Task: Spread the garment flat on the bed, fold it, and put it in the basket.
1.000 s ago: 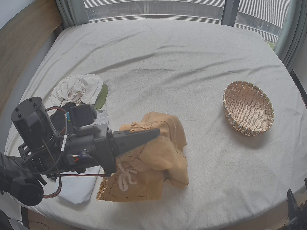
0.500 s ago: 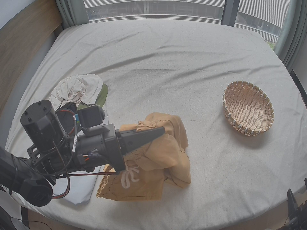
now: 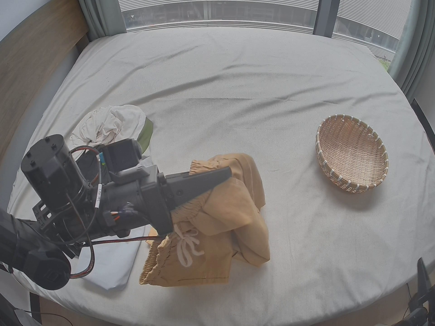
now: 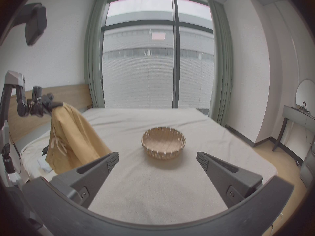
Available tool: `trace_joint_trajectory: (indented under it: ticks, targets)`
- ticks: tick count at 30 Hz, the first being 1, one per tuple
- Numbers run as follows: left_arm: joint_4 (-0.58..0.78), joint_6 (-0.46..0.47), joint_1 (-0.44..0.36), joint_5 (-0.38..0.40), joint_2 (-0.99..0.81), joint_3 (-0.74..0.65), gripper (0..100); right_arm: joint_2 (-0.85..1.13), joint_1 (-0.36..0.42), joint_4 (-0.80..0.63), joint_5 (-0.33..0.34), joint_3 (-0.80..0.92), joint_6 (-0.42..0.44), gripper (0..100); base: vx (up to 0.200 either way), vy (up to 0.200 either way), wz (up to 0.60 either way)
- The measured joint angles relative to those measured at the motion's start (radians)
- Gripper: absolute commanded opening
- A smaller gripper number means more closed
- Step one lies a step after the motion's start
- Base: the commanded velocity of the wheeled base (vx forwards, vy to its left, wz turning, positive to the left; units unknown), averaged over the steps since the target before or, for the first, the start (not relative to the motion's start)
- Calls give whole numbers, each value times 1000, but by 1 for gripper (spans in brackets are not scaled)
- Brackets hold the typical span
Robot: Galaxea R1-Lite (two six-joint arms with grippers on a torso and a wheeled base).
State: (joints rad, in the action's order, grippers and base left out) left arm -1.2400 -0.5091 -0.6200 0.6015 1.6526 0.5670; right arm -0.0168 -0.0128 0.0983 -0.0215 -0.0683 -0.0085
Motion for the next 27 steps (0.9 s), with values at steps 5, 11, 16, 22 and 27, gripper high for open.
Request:
trace_joint_trajectory:
  ticks: [5,11,16,22,27]
  targets:
    - [13,-7,0,3,-30,0,0,-71,0,4,60,-89,11,100,0,0,0]
    - [9,-55,-12,9,-50,20,0,-229,21,43,102,-171,32,100,0,0,0]
    - [-24,-173,-38,14,-84,50,0,-343,37,99,120,-204,44,100,0,0,0]
    - [-28,-222,-50,17,-130,53,0,-398,41,107,125,-181,46,100,0,0,0]
    - [-11,-197,-15,16,-134,27,0,-424,44,110,126,-174,47,100,0,0,0]
